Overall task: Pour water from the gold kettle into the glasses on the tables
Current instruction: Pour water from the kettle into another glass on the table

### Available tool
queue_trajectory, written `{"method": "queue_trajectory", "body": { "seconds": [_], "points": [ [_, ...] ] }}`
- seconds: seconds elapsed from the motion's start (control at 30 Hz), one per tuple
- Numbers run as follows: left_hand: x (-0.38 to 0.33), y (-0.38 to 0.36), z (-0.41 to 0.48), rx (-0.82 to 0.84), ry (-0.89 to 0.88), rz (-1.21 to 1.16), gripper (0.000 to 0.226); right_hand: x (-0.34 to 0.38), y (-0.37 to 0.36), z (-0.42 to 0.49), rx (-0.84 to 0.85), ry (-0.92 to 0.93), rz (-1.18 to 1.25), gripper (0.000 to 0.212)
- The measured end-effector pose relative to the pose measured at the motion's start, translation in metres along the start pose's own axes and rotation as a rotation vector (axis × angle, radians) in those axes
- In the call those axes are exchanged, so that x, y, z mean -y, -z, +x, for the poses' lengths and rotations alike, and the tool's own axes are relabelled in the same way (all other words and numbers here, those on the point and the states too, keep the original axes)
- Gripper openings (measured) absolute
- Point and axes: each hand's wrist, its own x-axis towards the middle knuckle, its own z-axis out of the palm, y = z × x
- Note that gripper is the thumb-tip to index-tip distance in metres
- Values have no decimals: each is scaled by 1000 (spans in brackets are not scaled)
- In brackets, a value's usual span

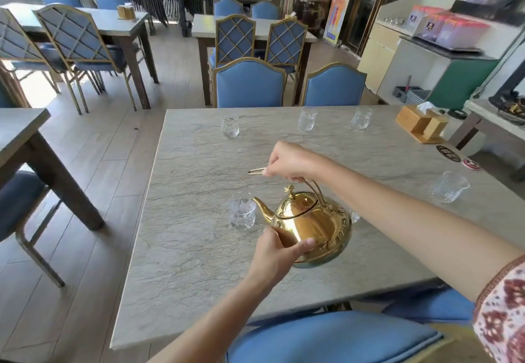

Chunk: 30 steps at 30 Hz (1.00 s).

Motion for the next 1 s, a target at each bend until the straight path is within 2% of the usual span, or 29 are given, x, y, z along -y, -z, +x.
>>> {"method": "queue_trajectory", "body": {
  "seconds": [0.1, 0.13, 0.2, 0.27, 0.4, 0.53, 0.63, 0.73, 0.77, 0.9, 1.0],
  "points": [
    [-14, -16, 2, -62, -5, 74, 40, -28, 15, -16, -66, 7, 120, 37],
    [-19, -24, 4, -85, -10, 92, 49, -37, 21, -23, -94, 16, 145, 38],
    [-28, -45, 9, -133, -40, 161, 86, -56, 38, -39, -158, 30, 173, 40],
    [-39, -71, 10, -171, -106, 244, 103, -76, 56, -56, -216, 30, 175, 38],
    [-68, -123, 5, -172, -166, 311, 98, -119, 86, -80, -298, -1, 200, 32],
    [-79, -176, 7, -159, -162, 289, 110, -162, 101, -95, -283, -32, 202, 24],
    [-75, -210, 9, -145, -135, 233, 96, -188, 102, -101, -295, -18, 122, 17],
    [-71, -232, 10, -115, -112, 206, 56, -207, 96, -96, -301, -20, 39, 14],
    [-71, -238, 10, -119, -108, 198, 49, -212, 93, -91, -302, -25, 16, 15],
    [-79, -252, 9, -91, -57, 165, 44, -222, 87, -64, -287, -38, -42, 23],
    [-81, -257, 18, -75, -42, 164, 53, -219, 87, -48, -225, -56, -80, 21]
  ]
}}
